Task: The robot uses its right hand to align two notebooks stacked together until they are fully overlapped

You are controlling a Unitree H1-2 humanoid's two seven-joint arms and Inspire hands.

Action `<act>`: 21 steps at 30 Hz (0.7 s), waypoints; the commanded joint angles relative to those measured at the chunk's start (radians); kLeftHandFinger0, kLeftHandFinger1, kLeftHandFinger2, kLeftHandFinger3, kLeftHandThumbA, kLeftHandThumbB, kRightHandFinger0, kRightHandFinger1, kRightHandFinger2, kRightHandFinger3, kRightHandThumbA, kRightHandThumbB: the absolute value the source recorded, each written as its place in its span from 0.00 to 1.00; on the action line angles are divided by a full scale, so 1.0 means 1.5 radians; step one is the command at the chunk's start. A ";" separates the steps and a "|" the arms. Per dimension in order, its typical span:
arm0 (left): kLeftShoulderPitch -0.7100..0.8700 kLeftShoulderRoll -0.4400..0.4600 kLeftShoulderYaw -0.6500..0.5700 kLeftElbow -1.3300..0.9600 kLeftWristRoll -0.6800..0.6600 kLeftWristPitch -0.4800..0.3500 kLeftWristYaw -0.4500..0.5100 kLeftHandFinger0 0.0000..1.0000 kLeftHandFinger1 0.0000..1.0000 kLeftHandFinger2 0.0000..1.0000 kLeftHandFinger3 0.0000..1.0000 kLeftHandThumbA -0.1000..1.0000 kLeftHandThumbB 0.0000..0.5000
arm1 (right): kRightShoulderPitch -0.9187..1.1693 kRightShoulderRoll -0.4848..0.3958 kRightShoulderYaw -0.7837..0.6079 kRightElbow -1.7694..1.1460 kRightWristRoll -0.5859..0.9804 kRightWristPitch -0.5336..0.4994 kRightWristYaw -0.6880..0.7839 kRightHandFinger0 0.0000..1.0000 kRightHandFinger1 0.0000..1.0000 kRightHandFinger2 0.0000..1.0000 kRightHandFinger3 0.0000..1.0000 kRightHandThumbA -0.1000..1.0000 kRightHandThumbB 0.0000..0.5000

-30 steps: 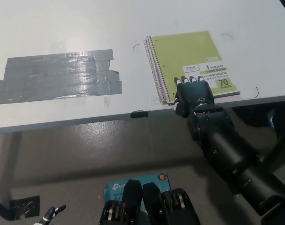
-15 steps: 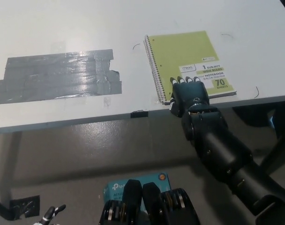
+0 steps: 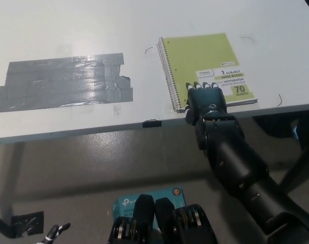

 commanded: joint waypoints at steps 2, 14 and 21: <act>0.009 0.010 0.001 -0.014 -0.006 -0.001 -0.009 0.42 0.52 0.56 1.00 1.00 1.00 | -0.029 0.001 -0.036 -0.007 -0.050 0.000 0.002 1.00 1.00 1.00 1.00 1.00 0.70; 0.009 0.012 0.001 0.003 -0.005 -0.003 -0.011 0.43 0.53 0.59 1.00 1.00 1.00 | -0.161 -0.077 0.011 -0.065 -0.013 -0.006 0.010 1.00 1.00 1.00 1.00 1.00 0.56; 0.004 0.006 0.002 0.029 -0.004 -0.009 -0.007 0.40 0.51 0.52 1.00 1.00 1.00 | -0.226 -0.069 -0.027 -0.125 0.056 0.000 0.034 1.00 1.00 1.00 1.00 1.00 0.48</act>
